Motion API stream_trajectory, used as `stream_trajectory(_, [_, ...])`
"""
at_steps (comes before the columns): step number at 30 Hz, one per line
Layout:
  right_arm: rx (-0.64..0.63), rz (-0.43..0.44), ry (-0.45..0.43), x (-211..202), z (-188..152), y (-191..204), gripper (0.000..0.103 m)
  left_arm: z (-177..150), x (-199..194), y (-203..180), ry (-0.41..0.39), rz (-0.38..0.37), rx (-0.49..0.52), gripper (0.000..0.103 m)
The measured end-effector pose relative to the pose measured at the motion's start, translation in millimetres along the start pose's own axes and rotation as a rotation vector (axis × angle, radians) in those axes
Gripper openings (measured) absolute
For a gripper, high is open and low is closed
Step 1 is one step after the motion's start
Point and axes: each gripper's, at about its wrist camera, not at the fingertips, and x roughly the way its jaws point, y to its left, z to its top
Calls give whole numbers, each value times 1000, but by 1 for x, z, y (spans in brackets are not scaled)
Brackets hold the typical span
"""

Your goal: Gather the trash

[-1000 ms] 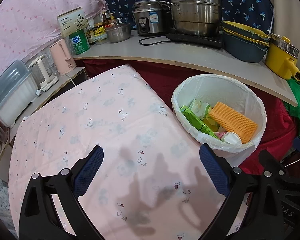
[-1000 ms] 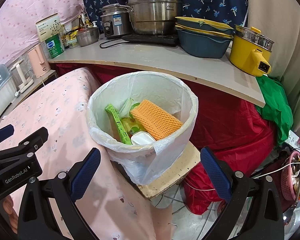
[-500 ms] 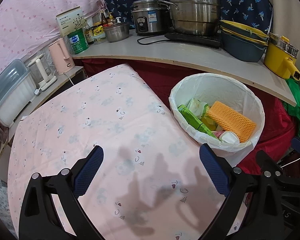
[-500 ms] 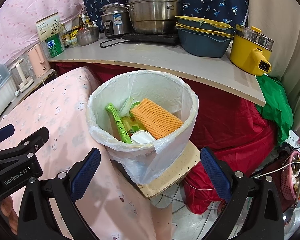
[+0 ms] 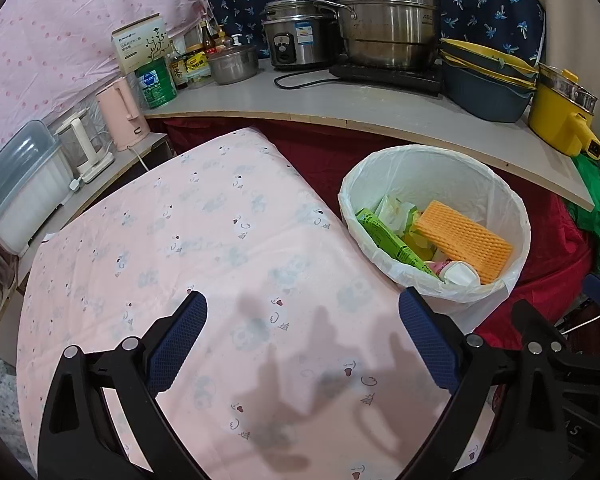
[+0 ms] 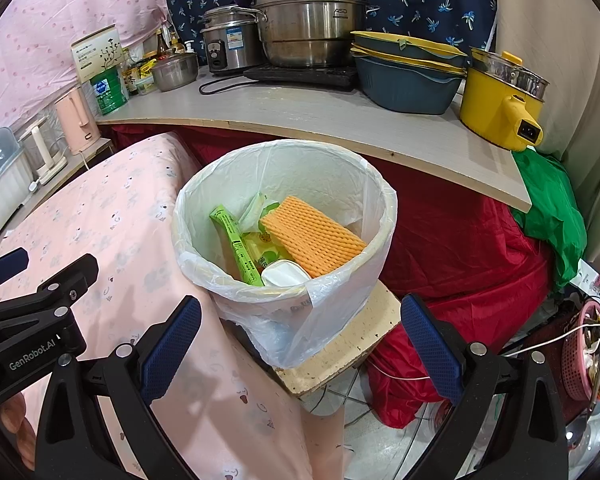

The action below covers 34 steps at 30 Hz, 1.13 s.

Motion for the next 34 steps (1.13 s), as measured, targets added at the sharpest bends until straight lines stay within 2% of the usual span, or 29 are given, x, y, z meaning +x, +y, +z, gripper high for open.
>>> stream_trajectory(23, [12, -7, 7, 5, -3, -7, 96, 0, 3, -6, -7, -10, 25, 92])
stream_trajectory(28, [14, -9, 11, 7, -4, -9, 96, 0, 9, -4, 18, -16, 8, 92])
stream_trajectory(34, [15, -11, 20, 12, -4, -10, 96, 0, 13, -4, 11, -5, 6, 92])
